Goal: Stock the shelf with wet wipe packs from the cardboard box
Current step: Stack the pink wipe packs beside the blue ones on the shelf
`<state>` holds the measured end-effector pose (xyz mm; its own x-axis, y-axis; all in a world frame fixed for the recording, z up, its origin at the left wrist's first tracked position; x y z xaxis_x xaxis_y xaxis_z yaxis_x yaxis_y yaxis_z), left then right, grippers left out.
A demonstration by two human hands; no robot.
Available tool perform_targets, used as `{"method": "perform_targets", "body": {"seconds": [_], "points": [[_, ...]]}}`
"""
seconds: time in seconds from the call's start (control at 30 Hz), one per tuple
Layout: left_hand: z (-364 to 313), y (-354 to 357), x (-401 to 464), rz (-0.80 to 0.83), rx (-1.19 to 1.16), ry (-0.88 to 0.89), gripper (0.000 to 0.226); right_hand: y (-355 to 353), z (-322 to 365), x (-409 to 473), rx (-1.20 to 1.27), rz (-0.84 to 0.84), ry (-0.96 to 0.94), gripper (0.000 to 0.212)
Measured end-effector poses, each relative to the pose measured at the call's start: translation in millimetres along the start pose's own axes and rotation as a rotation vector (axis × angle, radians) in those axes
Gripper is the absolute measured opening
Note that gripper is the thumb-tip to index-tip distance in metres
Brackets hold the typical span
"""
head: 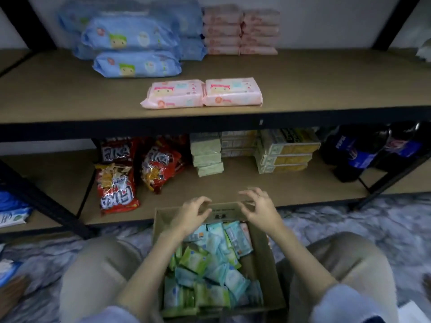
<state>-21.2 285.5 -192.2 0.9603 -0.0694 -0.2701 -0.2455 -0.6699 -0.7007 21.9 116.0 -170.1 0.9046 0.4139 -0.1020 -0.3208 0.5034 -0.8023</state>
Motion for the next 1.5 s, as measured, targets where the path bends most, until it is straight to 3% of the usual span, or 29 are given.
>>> {"method": "perform_targets", "body": {"seconds": [0.17, 0.23, 0.4, 0.57, 0.67, 0.77, 0.9, 1.03, 1.07, 1.13, 1.23, 1.3, 1.37, 1.43, 1.5], "points": [[90, 131, 12, 0.365, -0.064, -0.265, 0.027, 125, -91, -26, 0.223, 0.286, 0.358, 0.027], [116, 162, 14, 0.431, -0.059, -0.316, 0.026, 165, -121, -40, 0.245, 0.379, 0.457, 0.026], [131, 180, 62, 0.366, 0.023, -0.298, 0.03, 197, -172, -22, 0.283, 0.342, 0.583, 0.031], [123, 186, 119, 0.29, 0.146, -0.171, 0.043, 216, -198, 17, 0.396, 0.336, 0.581, 0.057], [141, 212, 132, 0.378, 0.179, -0.171, 0.055, 225, -205, 32, 0.425, 0.322, 0.563, 0.067], [161, 233, 132, 0.482, 0.22, -0.232, 0.061, 234, -211, 41, 0.43, 0.302, 0.526, 0.077], [179, 234, 104, 0.484, 0.294, -0.272, 0.058, 259, -216, 12, 0.415, 0.375, 0.505, 0.079], [175, 237, 68, 0.351, 0.328, -0.163, 0.096, 286, -205, -36, 0.575, 0.391, 0.535, 0.102], [174, 235, 66, 0.304, 0.339, -0.145, 0.094, 293, -207, -43, 0.612, 0.391, 0.56, 0.102], [178, 234, 58, 0.361, 0.366, -0.19, 0.089, 295, -206, -51, 0.614, 0.402, 0.587, 0.096], [176, 225, 60, 0.359, 0.387, -0.224, 0.087, 289, -202, -44, 0.503, 0.457, 0.535, 0.109], [165, 215, 73, 0.239, 0.371, -0.182, 0.072, 280, -205, -37, 0.255, 0.513, 0.546, 0.085], [151, 207, 87, 0.162, 0.373, -0.092, 0.053, 268, -212, -23, 0.179, 0.423, 0.571, 0.055], [137, 220, 99, 0.274, 0.409, 0.009, 0.049, 255, -214, -2, 0.265, 0.265, 0.564, 0.038], [143, 238, 101, 0.497, 0.503, 0.023, 0.061, 252, -221, 15, 0.359, 0.217, 0.601, 0.046]]}}
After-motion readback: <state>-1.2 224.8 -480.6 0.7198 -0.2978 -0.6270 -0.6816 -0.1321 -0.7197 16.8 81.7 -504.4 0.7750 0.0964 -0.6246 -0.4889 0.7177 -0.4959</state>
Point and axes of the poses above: each hand's wrist, its own x-axis towards the middle knuckle, its own y-axis out of the palm, z = x × y, the point moved 10 cm from there along x, towards the middle knuckle, and after that the axes turned 6 degrees about z, right-handed, at the moved point
